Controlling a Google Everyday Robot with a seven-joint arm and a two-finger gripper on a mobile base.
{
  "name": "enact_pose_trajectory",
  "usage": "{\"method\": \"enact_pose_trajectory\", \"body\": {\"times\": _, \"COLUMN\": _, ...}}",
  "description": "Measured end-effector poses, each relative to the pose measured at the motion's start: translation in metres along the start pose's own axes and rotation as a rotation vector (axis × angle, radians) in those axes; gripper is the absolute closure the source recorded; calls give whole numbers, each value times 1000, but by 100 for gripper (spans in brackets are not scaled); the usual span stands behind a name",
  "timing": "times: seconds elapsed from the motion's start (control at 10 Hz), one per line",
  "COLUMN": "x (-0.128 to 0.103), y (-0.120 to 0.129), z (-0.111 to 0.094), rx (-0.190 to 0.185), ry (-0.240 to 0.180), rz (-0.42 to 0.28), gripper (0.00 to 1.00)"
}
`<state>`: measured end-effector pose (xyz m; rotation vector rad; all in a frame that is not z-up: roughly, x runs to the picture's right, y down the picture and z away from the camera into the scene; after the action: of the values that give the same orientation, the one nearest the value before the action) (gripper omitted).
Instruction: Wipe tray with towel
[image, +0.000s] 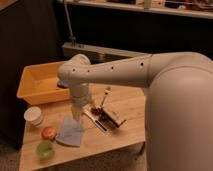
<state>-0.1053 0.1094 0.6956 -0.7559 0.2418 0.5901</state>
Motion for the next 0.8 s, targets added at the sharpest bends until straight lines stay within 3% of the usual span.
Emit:
{"method": "enact_pose_trajectory", "body": {"times": 0.3, "x": 5, "y": -2, "z": 0, "rx": -9, "ry": -29, "rz": -270, "gripper": 35}}
{"method": "enact_pose_trajectory", "body": {"times": 0.5, "x": 6, "y": -3, "z": 0, "rx": -11, "ry": -38, "rz": -345, "gripper": 35}}
{"method": "enact_pose_trajectory", "body": {"times": 0.8, "x": 5, "y": -2, "z": 0, "rx": -10, "ry": -41, "rz": -364, "gripper": 35}}
